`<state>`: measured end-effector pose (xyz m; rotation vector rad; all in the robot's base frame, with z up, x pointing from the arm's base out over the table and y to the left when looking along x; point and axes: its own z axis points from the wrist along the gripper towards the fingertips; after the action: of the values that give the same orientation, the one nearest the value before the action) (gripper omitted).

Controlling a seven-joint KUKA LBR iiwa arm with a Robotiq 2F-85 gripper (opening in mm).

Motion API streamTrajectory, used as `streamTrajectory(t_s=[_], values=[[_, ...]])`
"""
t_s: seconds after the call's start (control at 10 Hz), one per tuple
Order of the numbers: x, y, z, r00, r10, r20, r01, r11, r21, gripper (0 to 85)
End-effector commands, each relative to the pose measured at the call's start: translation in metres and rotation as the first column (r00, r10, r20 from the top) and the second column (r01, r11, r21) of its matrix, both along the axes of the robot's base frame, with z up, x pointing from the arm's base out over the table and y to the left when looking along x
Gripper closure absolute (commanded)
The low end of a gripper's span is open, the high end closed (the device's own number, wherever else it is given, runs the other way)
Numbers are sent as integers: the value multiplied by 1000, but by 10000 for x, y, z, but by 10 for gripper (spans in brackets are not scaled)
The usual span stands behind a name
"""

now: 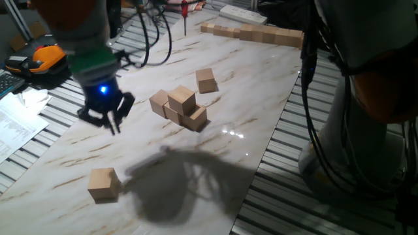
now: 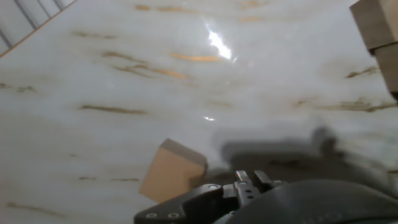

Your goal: Stack the blocks into a pyramid shape

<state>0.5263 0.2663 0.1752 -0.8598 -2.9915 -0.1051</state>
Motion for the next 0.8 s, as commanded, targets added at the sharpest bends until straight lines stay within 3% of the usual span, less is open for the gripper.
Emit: streamTrajectory(t_s=[0.0, 0.1, 0.2, 0.3, 0.4, 0.5, 0.7], values=[[1, 549, -19, 1000, 6, -1, -6, 1000, -15, 850], [2, 539, -17, 1000, 9, -2, -9, 1000, -22, 850], [2, 539, -17, 1000, 13, -2, -13, 999, -40, 680], [2, 539, -17, 1000, 31, 5, -31, 999, -35, 680], [2, 539, -17, 997, 72, 17, -72, 997, -1, 680], [2, 539, -17, 994, 112, 18, -111, 993, -33, 680], [2, 539, -17, 986, 163, 23, -162, 986, -39, 680]])
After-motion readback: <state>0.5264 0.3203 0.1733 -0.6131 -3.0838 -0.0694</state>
